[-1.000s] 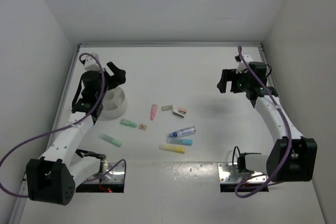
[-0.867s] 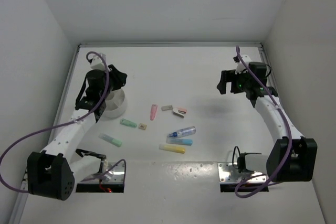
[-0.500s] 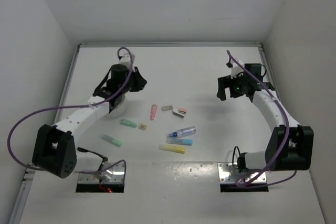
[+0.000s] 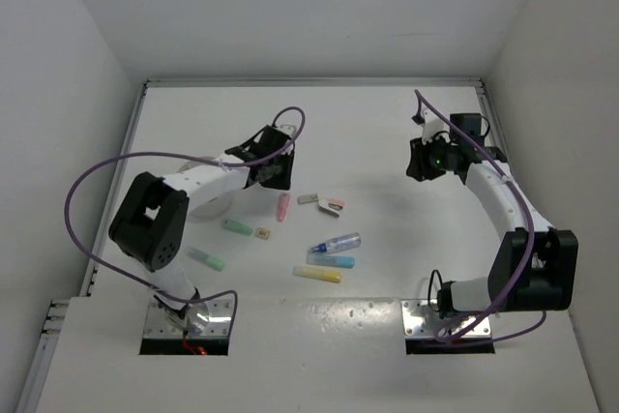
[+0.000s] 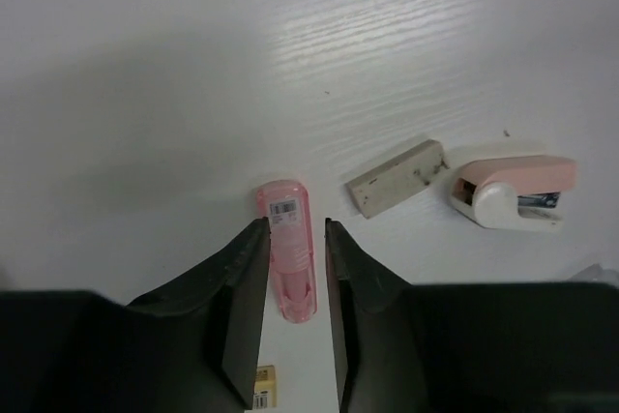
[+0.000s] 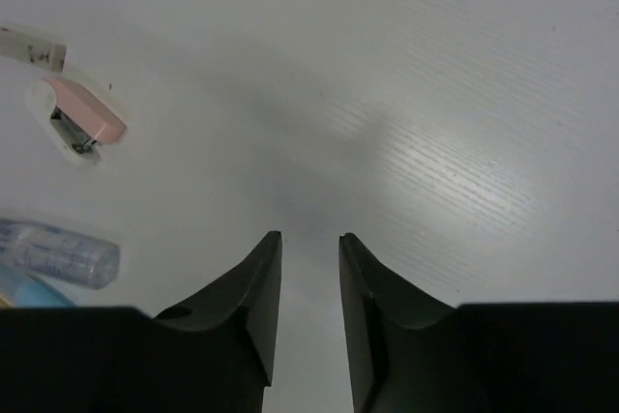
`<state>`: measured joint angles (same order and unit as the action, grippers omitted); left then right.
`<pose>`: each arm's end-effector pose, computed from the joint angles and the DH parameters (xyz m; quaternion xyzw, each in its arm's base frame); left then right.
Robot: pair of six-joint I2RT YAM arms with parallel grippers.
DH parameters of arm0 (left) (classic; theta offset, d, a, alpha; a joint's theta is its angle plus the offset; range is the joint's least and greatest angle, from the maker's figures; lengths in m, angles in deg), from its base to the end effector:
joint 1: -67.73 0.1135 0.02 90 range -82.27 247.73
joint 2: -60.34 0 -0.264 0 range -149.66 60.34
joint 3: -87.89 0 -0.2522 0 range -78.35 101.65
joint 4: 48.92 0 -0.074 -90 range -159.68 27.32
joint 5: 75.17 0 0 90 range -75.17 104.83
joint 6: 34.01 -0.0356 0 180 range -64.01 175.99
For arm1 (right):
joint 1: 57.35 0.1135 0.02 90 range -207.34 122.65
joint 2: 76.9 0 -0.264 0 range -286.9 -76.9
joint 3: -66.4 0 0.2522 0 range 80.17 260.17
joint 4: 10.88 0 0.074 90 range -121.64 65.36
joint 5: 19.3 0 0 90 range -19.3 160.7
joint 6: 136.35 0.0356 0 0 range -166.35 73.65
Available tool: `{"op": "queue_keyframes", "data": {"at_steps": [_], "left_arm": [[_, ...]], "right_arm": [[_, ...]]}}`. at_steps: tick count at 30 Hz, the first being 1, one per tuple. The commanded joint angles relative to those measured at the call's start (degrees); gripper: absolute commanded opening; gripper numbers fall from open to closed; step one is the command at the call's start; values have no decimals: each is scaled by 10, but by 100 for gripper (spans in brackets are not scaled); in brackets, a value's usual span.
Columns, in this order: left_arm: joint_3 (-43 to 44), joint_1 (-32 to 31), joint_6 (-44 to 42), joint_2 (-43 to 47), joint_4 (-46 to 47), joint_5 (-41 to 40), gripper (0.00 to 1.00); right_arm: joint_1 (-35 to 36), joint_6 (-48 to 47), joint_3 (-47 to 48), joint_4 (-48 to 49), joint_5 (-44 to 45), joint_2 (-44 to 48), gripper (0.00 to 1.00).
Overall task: Sort the stationery into containers
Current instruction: Pick up the stationery from the center of the board.
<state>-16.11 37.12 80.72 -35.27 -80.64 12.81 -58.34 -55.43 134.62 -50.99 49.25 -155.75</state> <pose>0.3035 -0.1781 0.2060 0.0426 0.9425 -0.1390 0.3009 0.2848 0.0081 0.2430 -0.1276 0.9187 0.1456 0.3442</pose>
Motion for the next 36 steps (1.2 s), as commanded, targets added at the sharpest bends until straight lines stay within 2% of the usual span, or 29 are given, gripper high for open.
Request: {"op": "queue_keyframes", "data": {"at_steps": [1,2,3,6,8,21,32,35,36], "left_arm": [[32,-9,-24,-21,-52,-30,34],[32,-9,-24,-29,-60,-45,37],[32,-9,-24,-29,-60,-45,46],[38,-15,-24,-42,-72,-50,53],[38,-15,-24,-49,-77,-56,55],[48,-26,-24,-82,-82,-18,56],[48,-37,-24,-112,-82,-28,56],[48,-42,-19,-112,-82,-39,51],[48,-42,-19,-112,-82,-44,43]], "right_arm": [[-1,-6,17,2,-23,-6,31],[-1,-6,17,2,-23,-6,35],[-1,-6,17,2,-23,-6,42],[-1,-6,17,2,-10,-6,45],[-1,-6,17,2,-10,-6,46],[-1,-6,22,2,-10,-6,47],[-1,-1,22,2,-10,-6,47],[-1,-1,22,-4,-10,-6,47],[-1,-1,22,-4,-10,-6,47]]}}
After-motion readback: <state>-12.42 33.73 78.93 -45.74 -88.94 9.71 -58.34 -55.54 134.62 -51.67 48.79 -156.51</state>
